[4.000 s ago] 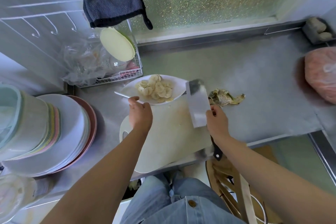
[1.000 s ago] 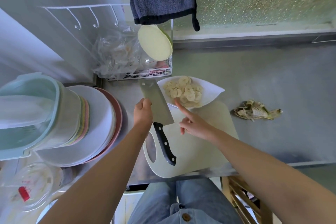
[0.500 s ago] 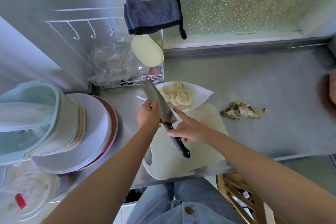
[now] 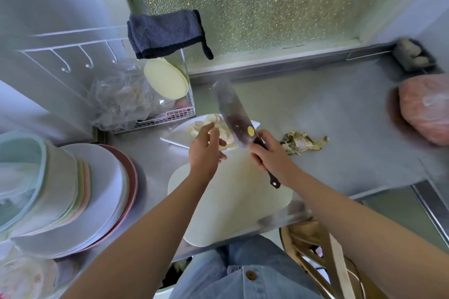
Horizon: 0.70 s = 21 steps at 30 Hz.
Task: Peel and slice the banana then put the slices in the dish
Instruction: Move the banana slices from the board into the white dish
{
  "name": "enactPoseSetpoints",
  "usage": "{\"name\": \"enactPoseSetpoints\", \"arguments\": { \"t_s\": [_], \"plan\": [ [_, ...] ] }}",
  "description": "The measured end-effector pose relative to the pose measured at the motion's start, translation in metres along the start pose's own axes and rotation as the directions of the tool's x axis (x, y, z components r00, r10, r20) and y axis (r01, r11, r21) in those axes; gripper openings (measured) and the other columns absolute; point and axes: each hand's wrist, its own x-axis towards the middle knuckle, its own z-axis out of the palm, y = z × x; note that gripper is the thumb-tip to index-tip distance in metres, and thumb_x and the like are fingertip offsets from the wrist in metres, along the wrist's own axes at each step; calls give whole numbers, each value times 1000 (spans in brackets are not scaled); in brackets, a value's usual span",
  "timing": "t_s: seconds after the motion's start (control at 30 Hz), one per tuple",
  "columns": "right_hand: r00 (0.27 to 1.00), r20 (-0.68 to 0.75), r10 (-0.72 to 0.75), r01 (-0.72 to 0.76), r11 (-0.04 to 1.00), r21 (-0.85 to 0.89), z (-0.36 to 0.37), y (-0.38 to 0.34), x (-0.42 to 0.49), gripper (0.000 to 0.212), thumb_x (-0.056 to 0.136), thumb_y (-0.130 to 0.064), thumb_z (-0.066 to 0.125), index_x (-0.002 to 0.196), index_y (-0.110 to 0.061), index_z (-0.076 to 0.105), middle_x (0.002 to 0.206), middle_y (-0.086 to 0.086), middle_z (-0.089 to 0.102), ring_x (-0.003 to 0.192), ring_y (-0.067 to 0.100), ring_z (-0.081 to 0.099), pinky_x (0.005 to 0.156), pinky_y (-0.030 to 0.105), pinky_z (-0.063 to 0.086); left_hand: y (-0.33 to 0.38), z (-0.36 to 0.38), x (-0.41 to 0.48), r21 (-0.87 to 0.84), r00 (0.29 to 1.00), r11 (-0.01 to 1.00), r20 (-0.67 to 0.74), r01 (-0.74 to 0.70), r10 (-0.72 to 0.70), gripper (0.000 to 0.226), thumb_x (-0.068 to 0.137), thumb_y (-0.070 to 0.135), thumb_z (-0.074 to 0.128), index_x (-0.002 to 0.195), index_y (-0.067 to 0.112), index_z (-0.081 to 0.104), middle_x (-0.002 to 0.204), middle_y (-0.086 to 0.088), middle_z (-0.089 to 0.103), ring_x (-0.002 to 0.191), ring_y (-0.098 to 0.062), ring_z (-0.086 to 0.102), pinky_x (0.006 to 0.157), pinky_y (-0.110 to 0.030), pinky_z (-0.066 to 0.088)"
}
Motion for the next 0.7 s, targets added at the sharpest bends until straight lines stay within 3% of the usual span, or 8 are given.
{"name": "enactPoseSetpoints", "arguments": {
  "t_s": [0.07,0.2,0.33,0.43,0.57,0.7],
  "plan": [
    [996,-87,7,2,995,96,-18,-5,2,10,93,-7,49,87,-9,42,63,6,51,41,16,36,42,24,30,0,8,1,72,998,997,43,-41,38,27,96,20,40,116,22,57,77,2,68,51,-21,62,54,-31,50],
    [939,-311,147,-69,966,248,-61,9,8,14,92,-7,53,82,-9,44,71,15,50,54,20,41,46,26,35,3,33,5,176,983,982,182,-73,40,28,95,17,41,113,17,62,79,3,68,58,-16,64,62,-34,55],
    [849,-455,268,-127,940,316,-100,40,4,12,93,-14,55,85,-10,48,72,8,50,59,15,47,58,25,41,-1,67,11,329,926,935,377,-132,-2,27,94,21,43,109,16,64,99,-4,68,92,-27,64,86,-44,53],
    [774,-527,352,-164,914,370,-123,61,-1,11,94,-20,54,90,-12,48,72,7,46,57,15,42,56,26,38,-3,87,13,453,882,871,468,-191,-50,29,94,19,42,117,18,60,111,-2,62,102,-24,59,92,-37,48],
    [637,-608,475,-155,851,502,-144,80,0,19,95,-17,50,78,-17,41,68,3,41,57,14,40,53,26,36,-4,104,21,529,864,819,497,-221,-88,33,95,20,42,126,19,54,121,-2,58,108,-22,55,92,-30,41],
    [531,-638,557,-135,799,585,-155,96,6,21,98,-14,42,79,-21,36,68,3,36,53,15,37,47,25,36,-7,111,27,581,851,770,516,-263,-98,37,95,20,44,131,16,51,127,-5,55,116,-22,51,93,-28,37]
  ]
}}
